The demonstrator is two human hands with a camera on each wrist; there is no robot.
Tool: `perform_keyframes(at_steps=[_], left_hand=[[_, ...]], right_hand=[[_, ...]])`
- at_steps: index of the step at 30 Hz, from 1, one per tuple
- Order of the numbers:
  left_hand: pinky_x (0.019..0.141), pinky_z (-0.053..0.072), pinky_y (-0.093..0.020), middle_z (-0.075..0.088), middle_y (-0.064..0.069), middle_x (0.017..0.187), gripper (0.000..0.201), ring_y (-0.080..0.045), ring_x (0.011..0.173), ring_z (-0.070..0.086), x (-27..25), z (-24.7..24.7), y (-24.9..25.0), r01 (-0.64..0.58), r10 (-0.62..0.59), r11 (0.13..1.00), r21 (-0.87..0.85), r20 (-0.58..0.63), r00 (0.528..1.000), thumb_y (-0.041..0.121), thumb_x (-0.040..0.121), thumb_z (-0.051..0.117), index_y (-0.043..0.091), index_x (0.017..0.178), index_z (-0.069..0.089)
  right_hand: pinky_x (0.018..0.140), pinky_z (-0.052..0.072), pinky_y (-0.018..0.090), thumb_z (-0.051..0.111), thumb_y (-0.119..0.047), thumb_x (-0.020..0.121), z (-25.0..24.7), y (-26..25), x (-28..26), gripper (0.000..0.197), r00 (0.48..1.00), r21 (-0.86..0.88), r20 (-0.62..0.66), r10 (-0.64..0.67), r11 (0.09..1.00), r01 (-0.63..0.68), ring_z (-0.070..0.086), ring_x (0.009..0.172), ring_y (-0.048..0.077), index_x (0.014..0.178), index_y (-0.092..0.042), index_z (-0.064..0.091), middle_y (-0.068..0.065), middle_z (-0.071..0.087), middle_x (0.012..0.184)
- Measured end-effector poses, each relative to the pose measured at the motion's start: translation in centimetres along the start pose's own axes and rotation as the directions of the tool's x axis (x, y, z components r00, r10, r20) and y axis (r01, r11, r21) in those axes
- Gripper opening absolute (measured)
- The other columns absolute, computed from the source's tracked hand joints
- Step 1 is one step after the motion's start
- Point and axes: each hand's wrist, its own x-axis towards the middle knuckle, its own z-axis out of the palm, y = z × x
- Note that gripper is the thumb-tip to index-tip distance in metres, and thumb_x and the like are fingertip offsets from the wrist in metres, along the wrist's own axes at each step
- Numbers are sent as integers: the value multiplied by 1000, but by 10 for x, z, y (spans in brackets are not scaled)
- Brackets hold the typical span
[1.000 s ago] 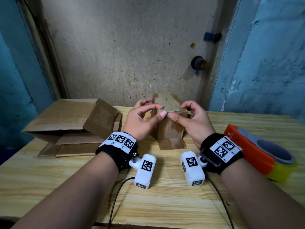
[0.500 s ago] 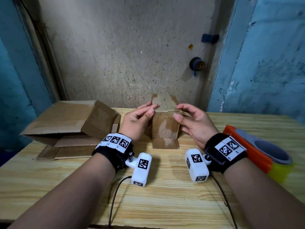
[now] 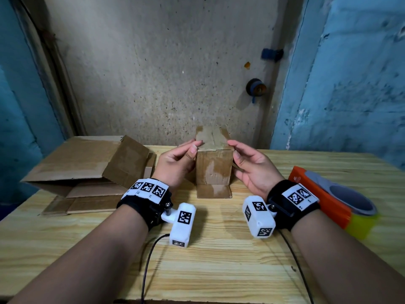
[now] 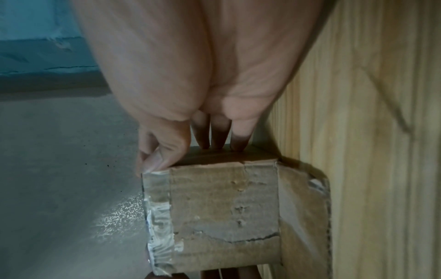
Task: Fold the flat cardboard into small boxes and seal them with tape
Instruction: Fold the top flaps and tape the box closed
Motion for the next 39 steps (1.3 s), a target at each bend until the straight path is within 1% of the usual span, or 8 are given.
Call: perform_keyframes(at_steps=[6,10,13,19,27,32,35,39], left_hand=[[97,40,-46,68,1,133,24,-23,106,55,-2,-4,-2,21,-19,999,-40,37,999,31,86,70,33,108,80],[100,49,-37,74,1,118,27,-18,109,64,-5,-1,9,80,-79,995,-57,22,997,39,82,71,25,103,80],[96,54,-31,76,-4,109,26,-10,96,68,-4,5,9,-80,82,996,38,-54,995,28,69,86,21,92,79],[109,47,-53,72,-20,118,40,-36,118,66,3,1,1,-73,73,997,17,-11,997,25,60,95,21,97,79],[109,48,-33,69,-10,128,37,-12,115,67,-4,0,7,-100,100,993,55,-3,995,17,64,88,18,99,77],[84,52,-21,71,-13,122,32,-11,101,70,0,1,2,-107,109,993,46,-45,993,23,71,85,11,99,77],[77,52,-15,74,-16,113,30,-4,89,68,3,1,1,-54,56,998,33,-47,997,16,76,84,9,104,77],[100,47,-23,70,-1,122,21,-1,112,65,6,-2,3,-106,115,985,136,-63,991,28,72,88,26,91,80]], right_hand=[[111,48,43,57,5,93,-2,-1,-3,43,1000,-23,30,-4,1000,5,52,141,29,132,-11,64,14,64,143],[110,41,72,79,-53,80,5,-11,-9,48,1000,-246,-16,26,969,-29,54,140,28,121,-28,74,3,66,142],[102,51,68,87,-76,55,22,-8,-7,65,989,-399,-115,-91,916,38,66,123,29,101,-32,74,-3,74,119],[89,61,56,95,-68,47,28,6,6,60,943,-464,-186,-276,871,163,73,104,32,89,-30,73,-4,75,98],[92,57,66,98,-68,44,25,7,7,64,950,-429,-146,-275,883,190,71,109,39,89,-31,73,7,76,105],[96,58,61,98,-56,53,24,7,5,52,950,-444,-120,-288,871,208,69,101,22,92,-31,73,-3,75,101],[92,61,55,99,-39,59,22,8,4,47,958,-444,-106,-266,875,194,72,108,27,98,-31,74,-3,77,106],[87,61,44,96,-32,58,18,11,5,48,960,-381,-118,-256,904,194,74,101,20,101,-27,76,0,79,106]])
